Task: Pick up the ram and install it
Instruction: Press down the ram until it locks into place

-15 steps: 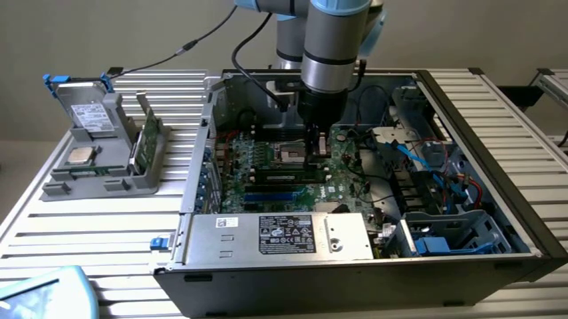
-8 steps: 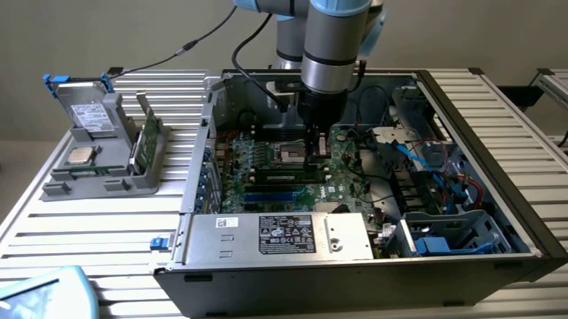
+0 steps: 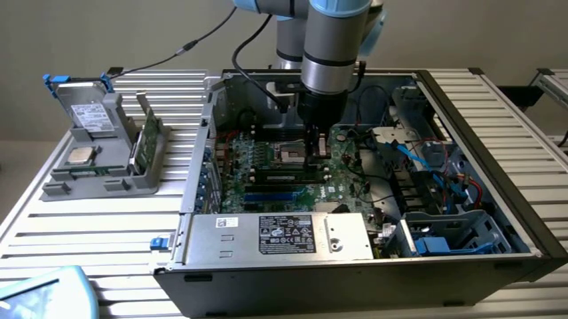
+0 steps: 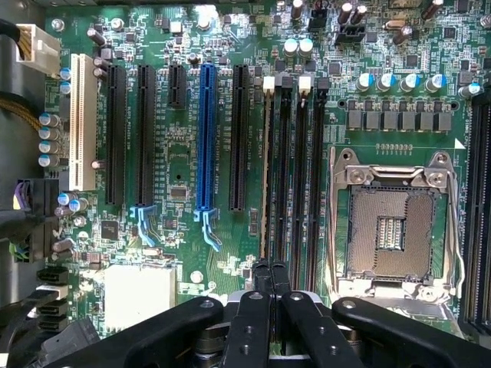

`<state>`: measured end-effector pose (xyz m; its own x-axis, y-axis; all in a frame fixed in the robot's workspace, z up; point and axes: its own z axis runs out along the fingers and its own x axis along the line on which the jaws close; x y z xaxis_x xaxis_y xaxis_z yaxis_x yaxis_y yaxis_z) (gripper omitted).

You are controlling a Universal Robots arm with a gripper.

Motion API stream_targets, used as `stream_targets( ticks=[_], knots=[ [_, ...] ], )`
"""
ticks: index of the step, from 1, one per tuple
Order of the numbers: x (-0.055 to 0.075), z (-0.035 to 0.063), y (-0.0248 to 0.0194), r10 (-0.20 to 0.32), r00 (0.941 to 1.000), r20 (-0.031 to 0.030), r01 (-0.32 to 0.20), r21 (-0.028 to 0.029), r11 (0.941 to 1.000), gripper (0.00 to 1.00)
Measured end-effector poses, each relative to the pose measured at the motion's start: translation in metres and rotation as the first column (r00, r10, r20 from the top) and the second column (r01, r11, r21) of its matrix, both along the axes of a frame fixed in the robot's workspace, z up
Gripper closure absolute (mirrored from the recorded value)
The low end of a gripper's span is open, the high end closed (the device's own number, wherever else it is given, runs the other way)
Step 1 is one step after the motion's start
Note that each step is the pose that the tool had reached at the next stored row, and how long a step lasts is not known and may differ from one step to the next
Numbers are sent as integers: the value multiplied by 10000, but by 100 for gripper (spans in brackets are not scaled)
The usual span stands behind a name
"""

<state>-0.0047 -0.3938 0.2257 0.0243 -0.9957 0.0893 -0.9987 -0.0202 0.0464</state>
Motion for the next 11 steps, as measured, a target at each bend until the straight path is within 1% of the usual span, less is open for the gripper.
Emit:
stream_targets(
  ticks=[3, 8, 11],
  knots=[
    [-8, 5, 1, -1, 10000, 4, 1, 11, 10000, 89],
    [-73, 33, -3, 0, 10000, 4, 0, 53, 10000, 89],
    [-113, 41, -6, 0, 10000, 4, 0, 66, 10000, 89]
  ],
)
